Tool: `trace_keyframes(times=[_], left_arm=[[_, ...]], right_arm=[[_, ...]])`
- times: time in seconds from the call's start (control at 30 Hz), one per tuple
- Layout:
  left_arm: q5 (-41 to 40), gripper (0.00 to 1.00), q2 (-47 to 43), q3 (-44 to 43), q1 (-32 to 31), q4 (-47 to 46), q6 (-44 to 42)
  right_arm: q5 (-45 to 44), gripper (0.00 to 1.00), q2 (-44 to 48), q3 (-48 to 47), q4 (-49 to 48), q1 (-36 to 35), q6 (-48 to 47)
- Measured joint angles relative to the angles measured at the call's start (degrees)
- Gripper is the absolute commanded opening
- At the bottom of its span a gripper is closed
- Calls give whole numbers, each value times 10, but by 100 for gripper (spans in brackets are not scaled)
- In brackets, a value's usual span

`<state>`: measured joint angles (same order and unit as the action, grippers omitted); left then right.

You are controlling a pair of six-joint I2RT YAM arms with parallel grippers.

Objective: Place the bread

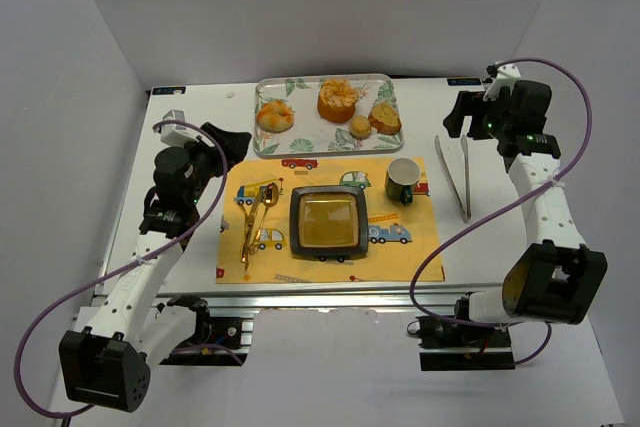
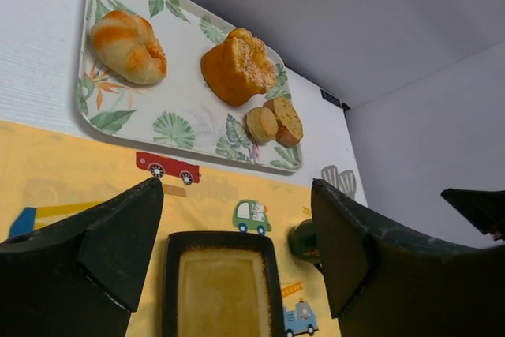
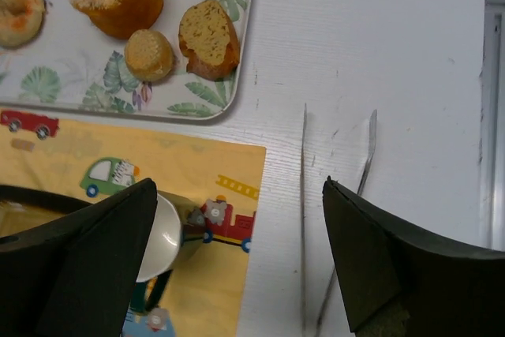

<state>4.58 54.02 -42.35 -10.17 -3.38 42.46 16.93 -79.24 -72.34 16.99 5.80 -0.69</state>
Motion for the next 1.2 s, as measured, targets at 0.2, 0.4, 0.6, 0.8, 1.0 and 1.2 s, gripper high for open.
trace_keyframes(times=[0.2, 0.4, 0.6, 0.8, 1.0, 1.2], left_arm=[[9, 0, 10, 4, 0, -16, 6], [25, 64, 25, 4, 0, -17, -1], [34, 83, 30, 6, 0, -5, 0], [41, 83, 37, 12, 0, -4, -1], [50, 83, 65, 13, 0, -7, -2], [52, 83, 72, 16, 0, -12, -2]], right_arm=[[67, 0, 12, 31, -1, 5, -134], [84, 89, 10, 43, 19, 9, -190], [47, 89, -55, 35, 52, 50, -215], [-19, 90, -116, 61, 70, 73, -225], [-37, 89, -186, 73, 57, 71, -213], [-39, 89, -259, 64, 48, 66, -192]])
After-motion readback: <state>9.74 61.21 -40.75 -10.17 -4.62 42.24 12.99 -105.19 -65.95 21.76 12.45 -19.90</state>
